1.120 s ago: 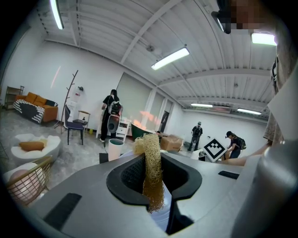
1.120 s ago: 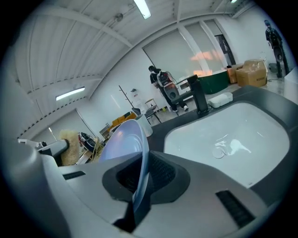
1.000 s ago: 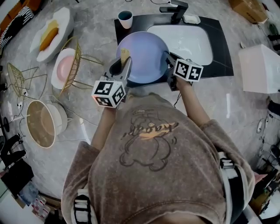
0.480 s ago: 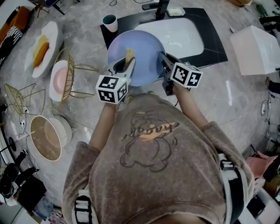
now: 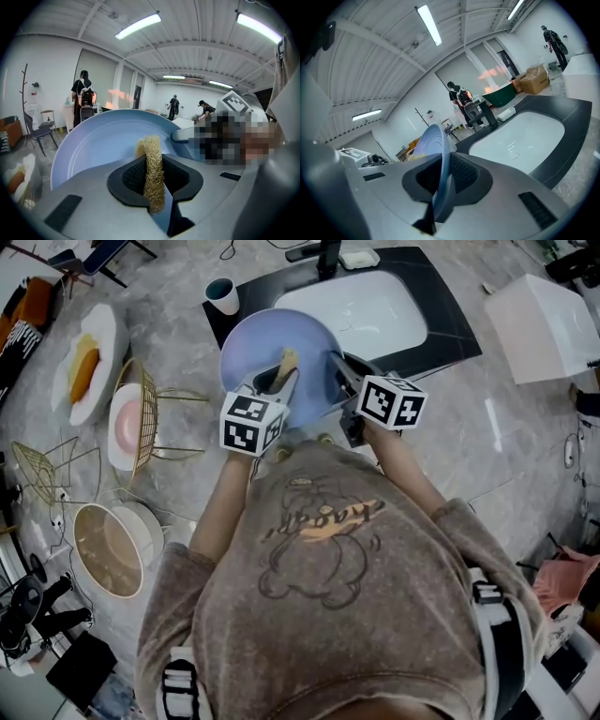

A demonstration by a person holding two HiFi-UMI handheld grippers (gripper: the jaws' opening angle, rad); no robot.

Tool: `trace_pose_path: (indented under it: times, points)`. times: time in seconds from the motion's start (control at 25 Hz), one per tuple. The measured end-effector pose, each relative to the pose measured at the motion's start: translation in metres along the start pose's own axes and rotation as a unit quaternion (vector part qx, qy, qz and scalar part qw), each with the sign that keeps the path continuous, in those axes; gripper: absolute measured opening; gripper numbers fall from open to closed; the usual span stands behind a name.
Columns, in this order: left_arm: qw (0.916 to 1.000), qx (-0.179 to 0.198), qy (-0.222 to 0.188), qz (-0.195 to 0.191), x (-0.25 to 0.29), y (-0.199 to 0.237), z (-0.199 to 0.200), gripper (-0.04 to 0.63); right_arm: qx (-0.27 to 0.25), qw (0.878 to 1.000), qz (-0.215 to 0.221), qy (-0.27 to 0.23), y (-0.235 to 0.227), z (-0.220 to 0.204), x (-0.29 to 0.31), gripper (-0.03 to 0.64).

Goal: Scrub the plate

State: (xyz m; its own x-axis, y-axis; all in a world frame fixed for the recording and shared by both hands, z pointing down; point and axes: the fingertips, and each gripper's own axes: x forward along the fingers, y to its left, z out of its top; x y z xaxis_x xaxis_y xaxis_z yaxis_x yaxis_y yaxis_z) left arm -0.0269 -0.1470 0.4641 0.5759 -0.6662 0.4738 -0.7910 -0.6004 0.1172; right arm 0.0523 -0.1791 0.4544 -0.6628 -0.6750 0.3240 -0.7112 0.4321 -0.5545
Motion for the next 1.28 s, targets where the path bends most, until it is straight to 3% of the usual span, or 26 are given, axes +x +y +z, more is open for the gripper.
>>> trace_pose_path:
  times: [0.72,1.28]
  points:
    - [0.9993,0.034,-0.006,0.010,0.009,0.020,0.018,0.081,-0.024,1.000,0.010,-0.002,0.009,0.001,0.003,0.037]
    - [0.9988,0.013,0.010,0.046,0.001,0.046,0.005,0.081,-0.010,1.000,-0.013,-0.026,-0.008,0.015,-0.007,0.037]
